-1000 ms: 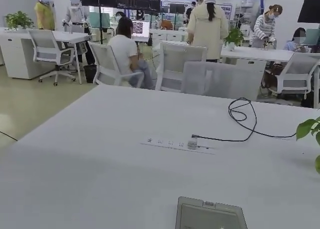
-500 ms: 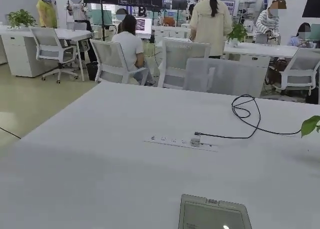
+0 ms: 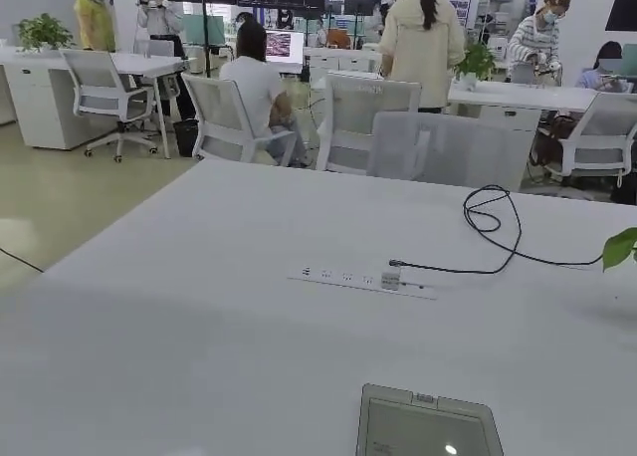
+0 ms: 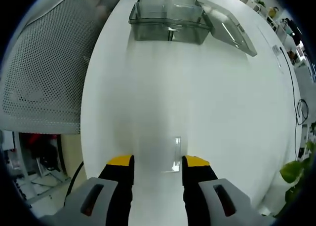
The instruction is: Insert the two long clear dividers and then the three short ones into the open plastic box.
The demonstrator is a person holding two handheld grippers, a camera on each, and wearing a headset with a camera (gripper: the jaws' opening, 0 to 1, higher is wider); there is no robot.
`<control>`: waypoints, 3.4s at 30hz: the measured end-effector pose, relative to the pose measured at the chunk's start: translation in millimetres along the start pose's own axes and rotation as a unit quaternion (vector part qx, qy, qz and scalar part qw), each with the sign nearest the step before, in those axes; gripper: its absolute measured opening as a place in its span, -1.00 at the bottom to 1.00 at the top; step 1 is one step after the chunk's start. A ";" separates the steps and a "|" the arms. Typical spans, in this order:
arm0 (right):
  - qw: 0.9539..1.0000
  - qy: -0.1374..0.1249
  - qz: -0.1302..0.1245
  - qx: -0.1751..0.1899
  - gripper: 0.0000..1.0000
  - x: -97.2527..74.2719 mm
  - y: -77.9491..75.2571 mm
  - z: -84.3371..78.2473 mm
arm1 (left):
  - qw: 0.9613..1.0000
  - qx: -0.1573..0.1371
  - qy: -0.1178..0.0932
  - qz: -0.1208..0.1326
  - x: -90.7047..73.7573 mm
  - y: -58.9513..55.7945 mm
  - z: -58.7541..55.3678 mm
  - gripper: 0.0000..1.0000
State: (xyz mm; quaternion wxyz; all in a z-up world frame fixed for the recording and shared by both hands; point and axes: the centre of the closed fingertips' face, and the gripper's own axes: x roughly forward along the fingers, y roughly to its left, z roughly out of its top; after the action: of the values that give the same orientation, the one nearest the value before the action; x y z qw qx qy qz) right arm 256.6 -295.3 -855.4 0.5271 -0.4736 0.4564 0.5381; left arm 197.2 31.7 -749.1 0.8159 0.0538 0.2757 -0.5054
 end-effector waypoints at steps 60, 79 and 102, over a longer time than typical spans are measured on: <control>0.968 -0.187 -0.153 -0.062 -0.34 -179.3 37.7 241.8 | 0.916 -0.351 -0.130 -0.143 38.6 -54.8 138.9 -0.34; 0.967 -0.180 -0.160 -0.079 -0.34 -180.1 41.2 249.3 | 0.912 -0.359 -0.114 -0.164 45.9 -70.4 131.0 -1.00; 0.954 -0.300 0.004 0.014 -0.54 -214.0 42.0 253.0 | 0.980 -0.097 -0.103 -0.141 38.2 -78.3 123.2 -1.00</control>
State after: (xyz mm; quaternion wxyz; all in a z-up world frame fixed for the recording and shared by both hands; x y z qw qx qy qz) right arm 206.5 -74.7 -609.5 0.6442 -0.2812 0.2867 0.6510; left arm 192.0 -81.6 -649.6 0.7620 -0.1176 0.2429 -0.5887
